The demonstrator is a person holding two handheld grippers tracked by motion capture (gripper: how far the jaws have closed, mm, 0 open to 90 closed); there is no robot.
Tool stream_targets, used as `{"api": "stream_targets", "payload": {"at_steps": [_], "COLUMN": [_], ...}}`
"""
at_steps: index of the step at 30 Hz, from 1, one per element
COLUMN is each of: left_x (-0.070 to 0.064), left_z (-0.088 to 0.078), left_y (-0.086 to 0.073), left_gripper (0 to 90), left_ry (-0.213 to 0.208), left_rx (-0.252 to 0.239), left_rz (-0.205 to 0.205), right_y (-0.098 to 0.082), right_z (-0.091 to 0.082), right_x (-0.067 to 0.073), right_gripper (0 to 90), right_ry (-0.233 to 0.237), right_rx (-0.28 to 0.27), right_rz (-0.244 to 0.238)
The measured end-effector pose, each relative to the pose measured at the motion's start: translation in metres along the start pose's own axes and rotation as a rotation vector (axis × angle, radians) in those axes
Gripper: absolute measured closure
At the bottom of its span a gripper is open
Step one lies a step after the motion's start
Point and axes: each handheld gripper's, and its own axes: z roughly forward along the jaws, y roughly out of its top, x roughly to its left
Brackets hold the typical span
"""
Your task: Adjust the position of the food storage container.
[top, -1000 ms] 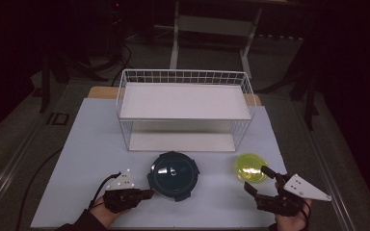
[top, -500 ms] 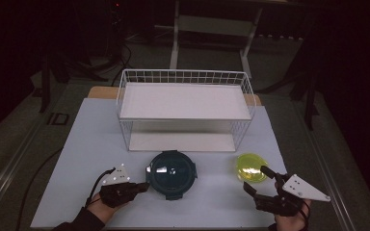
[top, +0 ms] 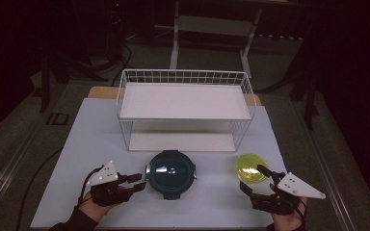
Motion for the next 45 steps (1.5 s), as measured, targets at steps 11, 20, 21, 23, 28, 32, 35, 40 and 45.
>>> {"api": "stream_targets", "payload": {"at_steps": [11,20,21,23,28,32,35,40,45], "left_x": [0.006,0.008,0.009,0.010,0.014,0.015,0.015,0.016,0.015], "left_z": [-0.012,-0.018,-0.019,-0.020,-0.023,-0.025,-0.025,-0.024,-0.024], "left_y": [0.001,0.002,0.002,0.002,0.000,-0.001,-0.001,-0.003,-0.002], "left_gripper": [13.8,2.3,2.3,2.1,2.1,2.0,2.0,2.0,1.9], "left_ry": [0.065,0.038,0.038,0.045,0.047,0.043,0.042,0.049,0.041], "left_rx": [-0.100,-0.168,-0.174,-0.170,-0.181,-0.176,-0.173,-0.145,-0.147], "left_rz": [-0.070,-0.073,-0.074,-0.078,-0.083,-0.078,-0.076,-0.073,-0.068], "right_y": [0.006,0.010,0.010,0.009,0.002,-0.004,-0.005,-0.005,0.001], "right_z": [0.042,0.080,0.080,0.090,0.118,0.132,0.139,0.148,0.153], "right_x": [0.023,0.024,0.024,0.022,0.022,0.023,0.026,0.034,0.036], "right_gripper": [41.1,87.0,87.0,89.9,90.0,90.0,90.0,90.0,90.0], "right_ry": [0.088,0.132,0.132,0.129,0.117,0.127,0.132,0.155,0.144], "right_rx": [0.076,0.201,0.201,0.232,0.312,0.339,0.352,0.366,0.357], "right_rz": [-0.051,-0.052,-0.052,-0.039,-0.024,0.004,0.005,-0.003,-0.008]}}
